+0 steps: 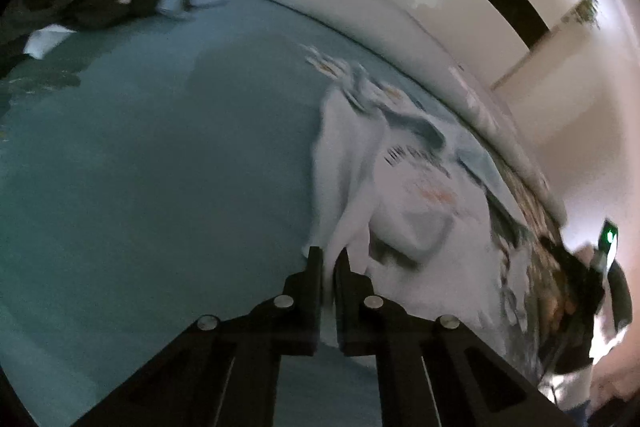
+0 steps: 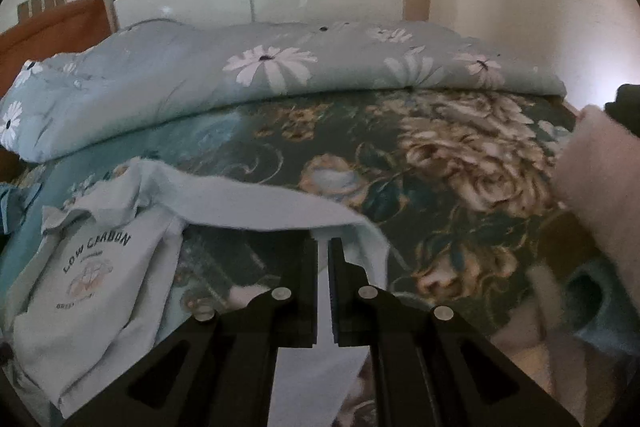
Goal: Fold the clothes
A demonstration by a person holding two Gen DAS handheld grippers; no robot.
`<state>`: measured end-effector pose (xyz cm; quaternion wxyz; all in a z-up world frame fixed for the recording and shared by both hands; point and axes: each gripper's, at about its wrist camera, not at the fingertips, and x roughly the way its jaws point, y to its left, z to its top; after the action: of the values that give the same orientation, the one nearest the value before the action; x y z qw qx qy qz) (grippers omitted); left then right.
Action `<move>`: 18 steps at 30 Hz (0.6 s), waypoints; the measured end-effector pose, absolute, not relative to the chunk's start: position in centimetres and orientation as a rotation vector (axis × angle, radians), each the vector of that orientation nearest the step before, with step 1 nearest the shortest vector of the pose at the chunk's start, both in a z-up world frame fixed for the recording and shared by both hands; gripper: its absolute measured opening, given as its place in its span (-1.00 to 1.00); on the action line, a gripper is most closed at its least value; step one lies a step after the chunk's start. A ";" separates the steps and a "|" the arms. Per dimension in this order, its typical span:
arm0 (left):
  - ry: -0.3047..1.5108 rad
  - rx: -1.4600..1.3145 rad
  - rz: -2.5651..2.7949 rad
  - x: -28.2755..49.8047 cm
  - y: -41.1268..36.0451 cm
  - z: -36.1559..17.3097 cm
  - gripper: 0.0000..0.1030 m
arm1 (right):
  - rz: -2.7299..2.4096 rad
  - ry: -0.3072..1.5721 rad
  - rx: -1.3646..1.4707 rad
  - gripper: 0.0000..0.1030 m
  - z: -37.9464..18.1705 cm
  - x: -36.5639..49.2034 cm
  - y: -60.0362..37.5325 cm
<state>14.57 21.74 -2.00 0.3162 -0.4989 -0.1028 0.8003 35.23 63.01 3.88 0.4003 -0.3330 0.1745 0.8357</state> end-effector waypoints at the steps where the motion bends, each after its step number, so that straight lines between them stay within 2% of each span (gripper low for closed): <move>1: -0.287 -1.311 2.138 13.8 20.9 -1.8 -0.89 | 2.119 0.442 -0.846 -0.91 3.8 35.0 62.9; 10: -0.277 -1.295 2.421 5.8 14.5 -0.3 -0.90 | 2.142 0.437 -0.898 -0.91 3.3 33.6 61.9; 18: -0.114 -1.297 2.509 -0.4 15.3 -1.3 -0.90 | 2.123 0.424 -0.948 -0.91 2.7 33.2 61.2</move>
<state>-0.43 15.25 -1.29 0.1567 -0.4530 -0.0399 0.8767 33.25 61.21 2.66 0.3796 -0.3710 0.1659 0.8311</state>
